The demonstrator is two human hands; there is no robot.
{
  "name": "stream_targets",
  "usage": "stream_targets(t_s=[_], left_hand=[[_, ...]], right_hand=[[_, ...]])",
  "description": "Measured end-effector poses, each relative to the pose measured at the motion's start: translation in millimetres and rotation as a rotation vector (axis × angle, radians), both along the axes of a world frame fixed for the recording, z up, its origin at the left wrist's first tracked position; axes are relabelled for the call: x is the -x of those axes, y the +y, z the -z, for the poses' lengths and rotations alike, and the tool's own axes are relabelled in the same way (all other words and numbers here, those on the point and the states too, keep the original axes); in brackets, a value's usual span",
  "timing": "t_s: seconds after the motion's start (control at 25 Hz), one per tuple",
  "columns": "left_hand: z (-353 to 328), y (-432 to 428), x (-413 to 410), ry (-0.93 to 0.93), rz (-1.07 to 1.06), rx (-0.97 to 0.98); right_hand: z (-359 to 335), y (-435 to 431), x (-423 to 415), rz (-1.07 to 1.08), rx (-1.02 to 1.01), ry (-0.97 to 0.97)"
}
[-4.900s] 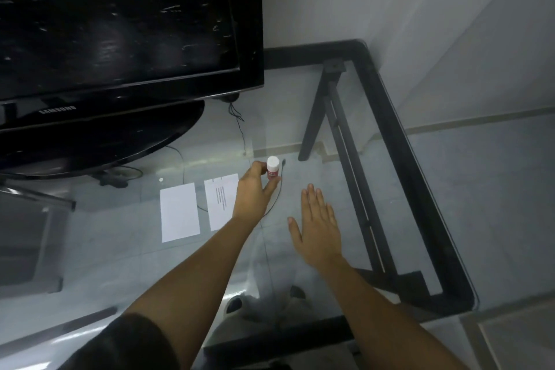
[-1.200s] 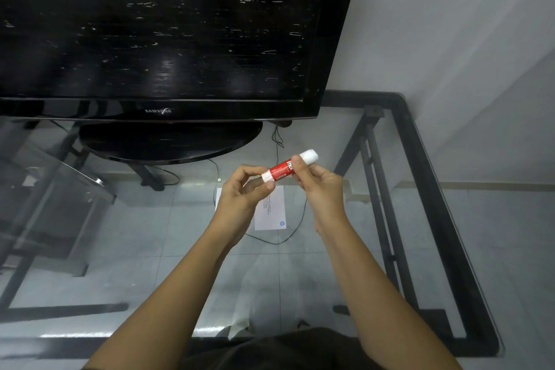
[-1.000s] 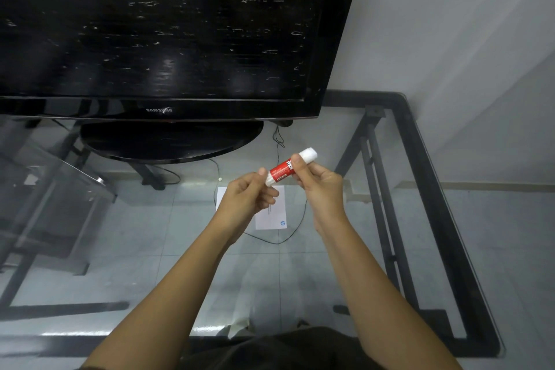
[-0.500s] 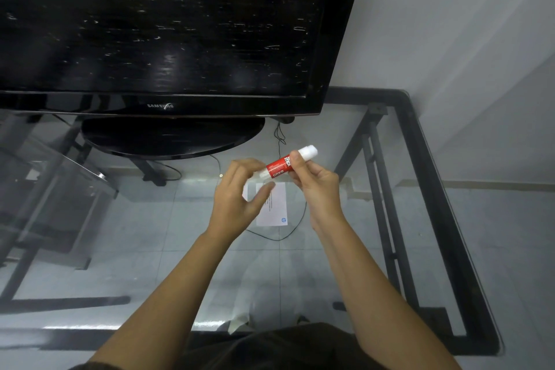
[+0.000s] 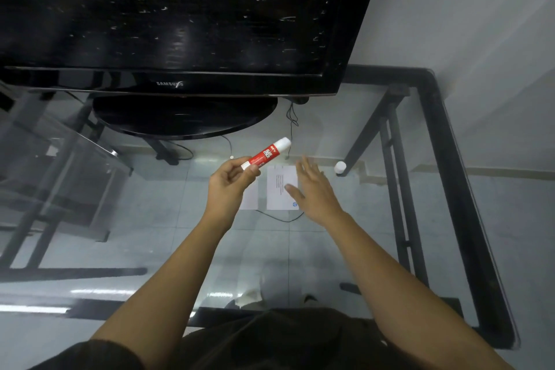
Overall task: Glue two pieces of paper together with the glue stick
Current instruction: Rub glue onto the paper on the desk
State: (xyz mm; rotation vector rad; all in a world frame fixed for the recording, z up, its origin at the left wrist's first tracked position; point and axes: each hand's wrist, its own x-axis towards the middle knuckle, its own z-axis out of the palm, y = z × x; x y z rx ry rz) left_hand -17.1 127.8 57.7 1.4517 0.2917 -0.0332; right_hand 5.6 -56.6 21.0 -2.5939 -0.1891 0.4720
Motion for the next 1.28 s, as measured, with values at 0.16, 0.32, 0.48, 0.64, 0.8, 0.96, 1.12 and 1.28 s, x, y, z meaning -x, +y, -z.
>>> stream_targets(t_s=[0.16,0.32,0.48,0.64,0.8,0.96,1.12,1.28], left_hand=[[21,12,4,0.158,-0.058,0.063],[36,17,4,0.274,-0.14,0.409],[43,5,-2,0.43,-0.256,0.688],[40,0,-9,0.458,-0.25,0.797],[43,-7,-10,0.433,0.021,0.343],[49,5,-2,0.114,0.591,-0.547],[46,9,-2,-0.168,0.826,-0.776],[42,6,-15,-0.285,0.93,-0.868]], right_hand=[[33,-4,9,-0.193,0.238,0.063],[44,-7,24,-0.167,0.238,0.057],[48,-15,43,-0.126,0.214,0.094],[44,-17,52,-0.094,0.146,0.131],[39,-18,52,-0.06,0.071,0.126],[37,-17,52,-0.024,0.033,0.127],[37,-17,52,-0.028,0.049,0.118],[37,-17,51,-0.027,0.041,0.131]])
